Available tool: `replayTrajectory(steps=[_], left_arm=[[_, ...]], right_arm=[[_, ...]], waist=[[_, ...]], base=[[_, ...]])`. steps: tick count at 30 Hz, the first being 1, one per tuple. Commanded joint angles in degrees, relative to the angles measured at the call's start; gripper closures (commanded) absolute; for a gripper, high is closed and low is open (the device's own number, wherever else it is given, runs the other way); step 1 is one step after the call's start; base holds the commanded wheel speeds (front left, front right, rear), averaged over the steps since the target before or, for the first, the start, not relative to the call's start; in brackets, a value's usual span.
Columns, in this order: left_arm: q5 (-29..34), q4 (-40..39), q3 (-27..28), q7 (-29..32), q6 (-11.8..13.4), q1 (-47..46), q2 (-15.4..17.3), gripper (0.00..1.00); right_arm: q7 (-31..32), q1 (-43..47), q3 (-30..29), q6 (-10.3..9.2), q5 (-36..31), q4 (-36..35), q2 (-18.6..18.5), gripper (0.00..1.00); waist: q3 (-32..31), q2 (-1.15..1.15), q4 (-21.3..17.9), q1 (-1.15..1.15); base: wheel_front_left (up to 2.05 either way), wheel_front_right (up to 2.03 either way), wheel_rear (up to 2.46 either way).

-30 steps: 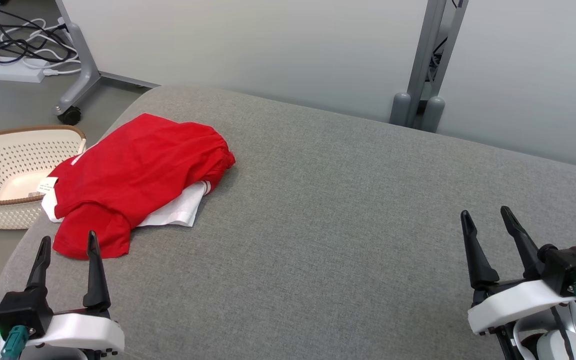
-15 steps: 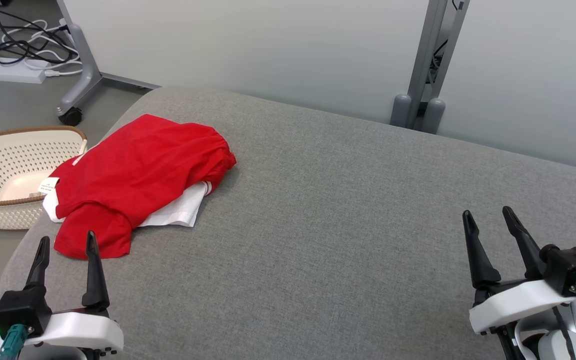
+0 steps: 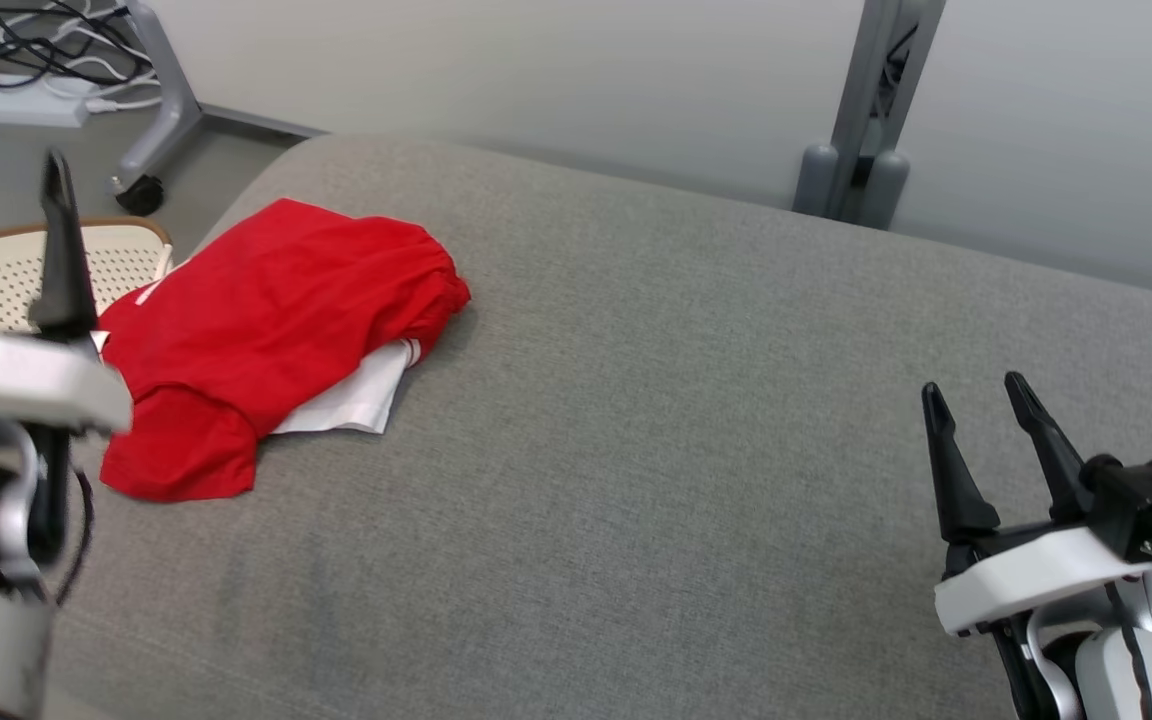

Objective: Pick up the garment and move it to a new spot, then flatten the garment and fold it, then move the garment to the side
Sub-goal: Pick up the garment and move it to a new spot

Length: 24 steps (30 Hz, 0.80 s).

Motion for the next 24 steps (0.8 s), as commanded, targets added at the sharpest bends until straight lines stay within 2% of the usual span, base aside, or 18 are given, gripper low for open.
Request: replayTrajectory(steps=[1,5,12,15,16,24], left_arm=[[-0.68,1.66,-0.11,2.03,-1.06,-3.45,1.10,0.00],[-3.19,10.29,-0.94,8.31,-4.14,-12.03,3.05,0.00],[-7.50,29.90,-2.37,17.27,-8.43,-23.11,3.58,0.00],[-8.65,37.91,-2.69,19.22,-9.86,-26.12,3.72,0.00],[-8.65,37.91,-2.69,19.22,-9.86,-26.12,3.72,0.00],[-11.36,54.23,-2.98,21.44,-12.59,-30.55,2.87,0.00]], right_arm=[[0.32,-0.94,0.47,0.13,-0.55,-0.64,-0.27,0.00],[0.74,-2.68,1.56,0.13,-1.01,-1.84,-0.32,0.00],[1.48,-5.37,2.28,0.13,-2.19,-3.19,-0.30,0.00],[1.61,-6.57,2.84,0.13,-2.58,-3.15,-0.32,0.00],[1.61,-6.57,2.84,0.13,-2.58,-3.15,-0.32,0.00],[1.73,-9.14,3.67,0.13,-3.51,-3.42,-0.51,0.00]], waist=[[1.79,0.00,-1.23,0.00],[5.17,0.00,-3.69,0.00],[12.17,0.00,-7.16,0.00],[14.71,0.00,-8.53,0.00],[14.71,0.00,-8.53,0.00],[19.90,0.00,-10.49,0.00]], base=[[0.00,0.00,0.00],[0.00,0.00,0.00],[0.00,0.00,0.00],[0.00,0.00,0.00],[0.00,0.00,0.00],[0.00,0.00,0.00]])
